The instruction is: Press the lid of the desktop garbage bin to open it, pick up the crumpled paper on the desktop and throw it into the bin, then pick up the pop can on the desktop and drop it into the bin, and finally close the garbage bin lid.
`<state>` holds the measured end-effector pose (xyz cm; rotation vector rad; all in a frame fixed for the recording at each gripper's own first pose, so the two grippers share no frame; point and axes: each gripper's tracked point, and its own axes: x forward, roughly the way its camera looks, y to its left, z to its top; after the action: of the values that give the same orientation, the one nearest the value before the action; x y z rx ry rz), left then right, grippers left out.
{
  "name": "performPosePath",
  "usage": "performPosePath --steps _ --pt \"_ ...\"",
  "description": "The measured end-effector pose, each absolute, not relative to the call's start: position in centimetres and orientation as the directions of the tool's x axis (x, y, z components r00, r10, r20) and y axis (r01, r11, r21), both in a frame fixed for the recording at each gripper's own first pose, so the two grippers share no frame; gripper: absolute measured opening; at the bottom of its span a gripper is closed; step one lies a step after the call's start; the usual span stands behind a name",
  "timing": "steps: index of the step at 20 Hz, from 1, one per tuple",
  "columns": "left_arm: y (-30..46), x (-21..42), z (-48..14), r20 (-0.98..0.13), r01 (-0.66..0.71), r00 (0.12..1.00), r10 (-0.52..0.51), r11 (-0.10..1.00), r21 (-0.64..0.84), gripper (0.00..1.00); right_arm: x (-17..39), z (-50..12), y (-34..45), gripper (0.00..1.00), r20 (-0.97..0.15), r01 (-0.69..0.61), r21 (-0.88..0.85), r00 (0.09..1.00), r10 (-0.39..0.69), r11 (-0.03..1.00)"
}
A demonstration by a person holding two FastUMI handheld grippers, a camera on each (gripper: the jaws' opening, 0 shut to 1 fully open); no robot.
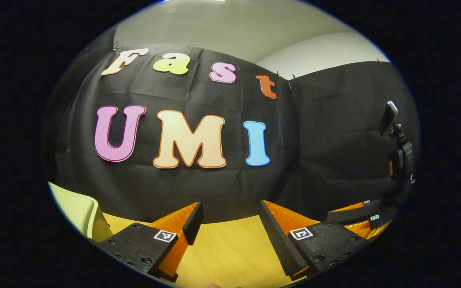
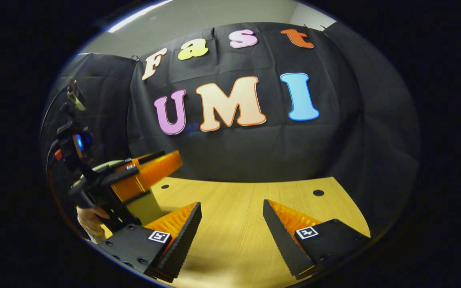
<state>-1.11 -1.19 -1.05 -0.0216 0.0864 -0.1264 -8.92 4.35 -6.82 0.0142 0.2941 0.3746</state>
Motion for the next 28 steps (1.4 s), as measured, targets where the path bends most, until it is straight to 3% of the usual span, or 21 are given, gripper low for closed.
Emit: performPosePath --steps 3,4,9,12,28 --pt "-0.3 0.1 -2.7 -0.094 0.097 0.99 -0.102 0.993 -0.064 0.87 -6.1 -4.3 4.8 0.98 -0.202 -0.32 0.052 0.924 0.323 0.946" --pt "0.3 0.4 -3.3 -0.097 0.08 0.991 -0.087 0.994 -0.069 0.87 -5.3 -4.3 4.7 0.93 -0.189 -0.3 0.043 0.934 0.302 0.953" --pt "1.8 1.2 -4.8 -0.113 0.03 0.993 -0.034 0.999 -0.039 0.9 -2.0 -5.1 4.5 0.98 -0.174 -0.221 0.017 0.96 0.221 0.975" --pt "0.9 1.2 -5.4 -0.125 0.053 0.99 -0.06 0.997 -0.053 0.92 -0.8 -5.3 5.4 0.94 -0.161 -0.227 0.034 0.96 0.229 0.973" --pt "-3.0 1.2 -6.1 -0.143 0.127 0.982 -0.124 0.992 0.01 0.92 -1.0 -4.2 4.9 0.98 -0.12 -0.218 0.038 0.968 0.221 0.975"
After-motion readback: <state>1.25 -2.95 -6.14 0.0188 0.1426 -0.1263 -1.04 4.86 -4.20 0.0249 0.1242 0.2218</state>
